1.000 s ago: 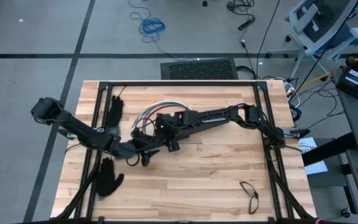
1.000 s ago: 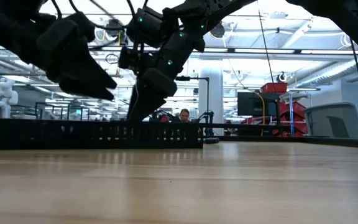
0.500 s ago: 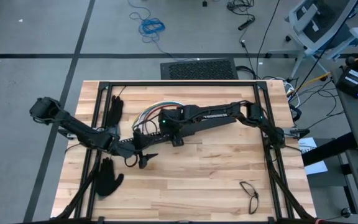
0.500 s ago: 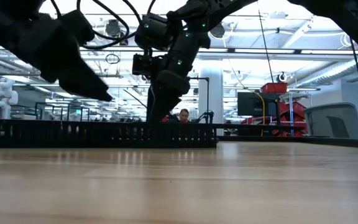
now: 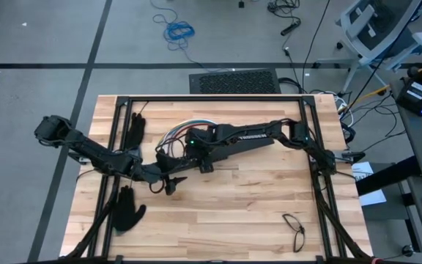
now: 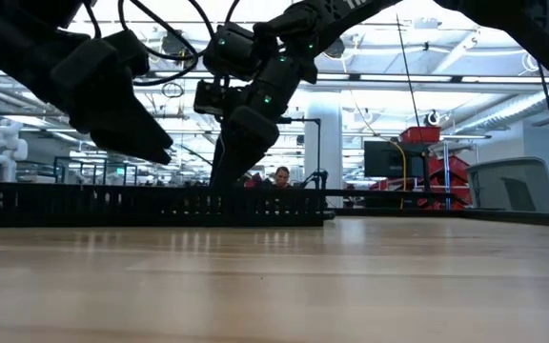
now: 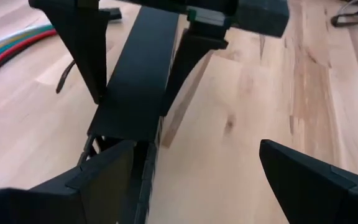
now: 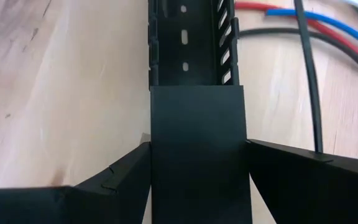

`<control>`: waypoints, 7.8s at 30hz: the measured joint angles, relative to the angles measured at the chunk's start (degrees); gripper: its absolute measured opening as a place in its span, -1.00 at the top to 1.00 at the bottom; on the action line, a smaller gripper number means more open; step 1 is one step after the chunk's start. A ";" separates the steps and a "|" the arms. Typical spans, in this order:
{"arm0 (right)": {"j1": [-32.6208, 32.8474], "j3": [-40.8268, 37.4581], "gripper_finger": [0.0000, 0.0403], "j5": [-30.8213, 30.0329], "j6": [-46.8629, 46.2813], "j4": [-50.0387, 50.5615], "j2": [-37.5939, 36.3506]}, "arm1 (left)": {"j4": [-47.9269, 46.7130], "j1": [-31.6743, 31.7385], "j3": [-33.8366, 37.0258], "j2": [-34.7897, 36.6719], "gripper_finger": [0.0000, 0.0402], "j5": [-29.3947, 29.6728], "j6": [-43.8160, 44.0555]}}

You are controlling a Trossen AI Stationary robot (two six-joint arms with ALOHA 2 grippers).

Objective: Ziptie cables

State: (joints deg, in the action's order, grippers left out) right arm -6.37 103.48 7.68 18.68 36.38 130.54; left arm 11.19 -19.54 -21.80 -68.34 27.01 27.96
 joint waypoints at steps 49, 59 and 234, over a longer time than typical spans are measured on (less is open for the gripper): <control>0.15 0.02 -0.19 0.52 1.11 -0.52 0.02 | 10.00 8.14 3.17 -12.87 -0.36 -1.18 -4.33; 0.09 0.02 -0.19 0.20 0.88 -0.61 0.02 | 11.99 9.61 3.17 -12.87 -0.36 -0.53 -4.35; 1.20 -0.11 -0.69 -2.14 0.24 -0.76 0.44 | 5.71 8.28 0.07 -10.84 -0.15 -6.25 -7.37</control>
State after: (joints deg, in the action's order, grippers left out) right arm -5.17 103.37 5.54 18.92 35.62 130.98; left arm 16.90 -11.27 -21.74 -79.18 20.76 20.60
